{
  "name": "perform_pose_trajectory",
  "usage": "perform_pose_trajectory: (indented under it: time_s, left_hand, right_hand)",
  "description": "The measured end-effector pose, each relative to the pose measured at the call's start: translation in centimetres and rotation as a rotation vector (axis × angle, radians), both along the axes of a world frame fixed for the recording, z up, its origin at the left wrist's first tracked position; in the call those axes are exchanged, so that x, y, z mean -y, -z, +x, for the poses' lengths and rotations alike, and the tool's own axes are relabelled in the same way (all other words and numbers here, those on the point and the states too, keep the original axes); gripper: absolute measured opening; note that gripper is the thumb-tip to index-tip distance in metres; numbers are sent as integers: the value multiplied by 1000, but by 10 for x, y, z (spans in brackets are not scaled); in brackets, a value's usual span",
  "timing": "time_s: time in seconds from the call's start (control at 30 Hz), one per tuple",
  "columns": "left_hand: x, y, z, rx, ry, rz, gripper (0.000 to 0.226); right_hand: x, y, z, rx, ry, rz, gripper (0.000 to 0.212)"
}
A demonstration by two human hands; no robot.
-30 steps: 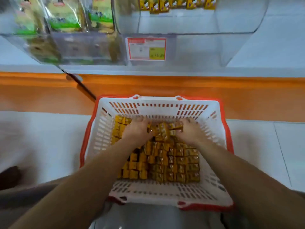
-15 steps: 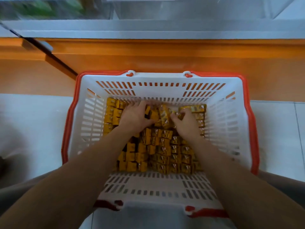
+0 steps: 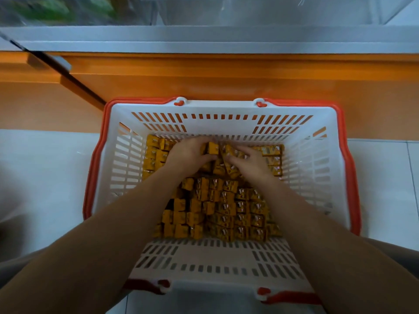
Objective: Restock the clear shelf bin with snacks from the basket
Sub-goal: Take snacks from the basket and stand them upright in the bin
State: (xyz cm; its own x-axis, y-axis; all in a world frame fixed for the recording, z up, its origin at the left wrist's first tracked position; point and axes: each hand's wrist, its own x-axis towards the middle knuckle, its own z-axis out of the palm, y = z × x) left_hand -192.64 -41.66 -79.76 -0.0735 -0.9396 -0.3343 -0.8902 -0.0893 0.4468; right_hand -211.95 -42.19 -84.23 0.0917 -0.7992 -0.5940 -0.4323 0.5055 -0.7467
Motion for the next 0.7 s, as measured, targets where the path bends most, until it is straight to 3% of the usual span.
perform_pose_trajectory:
  time_s: [0.1, 0.27, 0.4, 0.53, 0.63, 0.7]
  left_hand:
    - [-2, -7, -2, -90, -102, -33, 51]
    - [-1, -36, -7, -189, -238, 11, 44]
    - [-2, -67, -9, -235, -277, 59, 36]
    - [-12, -96, -8, -182, -295, 166, 25]
    - [-23, -115, -4, -132, -242, 215, 19]
    - [-28, -131, -1, -101, -200, 267, 33]
  right_hand:
    - [-9, -7, -9, 1, 129, -10, 56]
    - [-22, -37, -12, 364, 437, 197, 25]
    - [-30, -66, -10, 525, 470, 212, 35]
    - [-45, -96, -10, 374, 329, 126, 52]
    - [-50, -112, -12, 193, 308, 89, 42]
    - [-50, -125, -18, 82, 235, 55, 33]
